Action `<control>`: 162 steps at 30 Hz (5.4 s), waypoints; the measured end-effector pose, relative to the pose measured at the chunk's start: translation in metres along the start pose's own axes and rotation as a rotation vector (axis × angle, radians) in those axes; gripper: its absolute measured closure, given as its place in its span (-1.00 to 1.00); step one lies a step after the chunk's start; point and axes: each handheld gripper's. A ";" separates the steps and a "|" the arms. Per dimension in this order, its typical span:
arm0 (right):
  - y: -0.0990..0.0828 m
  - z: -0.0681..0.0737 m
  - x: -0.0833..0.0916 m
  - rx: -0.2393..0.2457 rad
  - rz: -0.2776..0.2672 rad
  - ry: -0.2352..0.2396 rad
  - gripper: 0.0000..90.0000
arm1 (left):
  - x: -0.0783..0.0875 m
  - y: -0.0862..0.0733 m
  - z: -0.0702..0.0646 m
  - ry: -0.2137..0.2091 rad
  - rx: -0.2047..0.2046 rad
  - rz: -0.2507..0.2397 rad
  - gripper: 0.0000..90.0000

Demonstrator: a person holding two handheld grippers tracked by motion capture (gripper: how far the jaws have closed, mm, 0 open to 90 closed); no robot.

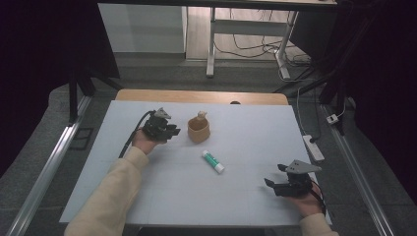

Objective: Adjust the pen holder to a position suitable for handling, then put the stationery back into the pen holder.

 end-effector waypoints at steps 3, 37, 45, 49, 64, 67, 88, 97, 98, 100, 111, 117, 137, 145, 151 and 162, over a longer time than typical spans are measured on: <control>0.000 0.000 0.000 0.000 -0.002 0.000 -0.54 | 0.005 0.000 -0.007 0.003 -0.025 -0.026 0.23; 0.000 0.000 0.003 0.007 -0.025 0.009 -0.54 | 0.011 0.046 -0.086 -0.217 -0.437 0.007 -0.17; 0.000 0.000 0.003 0.009 -0.025 0.010 -0.53 | 0.006 0.052 -0.097 -0.248 -0.499 0.033 -0.17; 0.000 0.000 0.003 0.013 -0.025 0.010 -0.54 | 0.005 0.054 -0.102 -0.254 -0.531 0.049 -0.17; 0.000 0.000 0.003 0.010 -0.026 0.012 -0.53 | -0.007 0.065 -0.120 -0.277 -0.628 0.117 -0.17; 0.000 0.000 0.003 0.011 -0.027 0.013 -0.53 | -0.011 0.068 -0.124 -0.279 -0.653 0.136 -0.17; -0.001 0.001 0.002 0.012 -0.014 0.019 -0.53 | -0.051 0.069 -0.123 -0.284 -0.743 0.233 -0.17; -0.001 0.001 0.000 0.013 -0.009 0.021 -0.53 | -0.065 0.072 -0.125 -0.267 -0.790 0.266 -0.12; -0.001 0.001 0.000 0.013 -0.009 0.021 -0.53 | -0.066 0.073 -0.126 -0.262 -0.802 0.271 -0.11; -0.001 0.000 0.000 0.012 -0.009 0.023 -0.53 | -0.069 0.073 -0.129 -0.252 -0.828 0.283 -0.09; -0.001 0.000 -0.001 0.015 -0.004 0.027 -0.53 | -0.074 0.075 -0.135 -0.198 -0.990 0.296 0.31; -0.001 0.000 0.000 0.014 -0.007 0.021 -0.53 | -0.073 0.074 -0.136 -0.188 -1.027 0.284 0.45; -0.002 0.000 0.003 0.014 -0.022 0.016 -0.53 | -0.018 0.071 -0.112 -0.186 -0.674 0.068 0.45; -0.001 0.001 0.002 0.014 -0.016 0.013 -0.53 | -0.007 0.069 -0.102 -0.159 -0.584 0.011 0.45; -0.001 0.001 0.003 0.014 -0.015 0.013 -0.53 | -0.003 0.066 -0.096 -0.152 -0.529 -0.026 0.45; -0.001 0.001 0.002 0.014 -0.014 0.014 -0.53 | 0.007 0.065 -0.083 -0.149 -0.424 -0.104 0.44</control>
Point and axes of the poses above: each handheld gripper's, and its own axes: x roughly backward along the jaws, y roughly out of its top, z roughly to its left, and after that the axes turned 13 degrees about z, right-handed
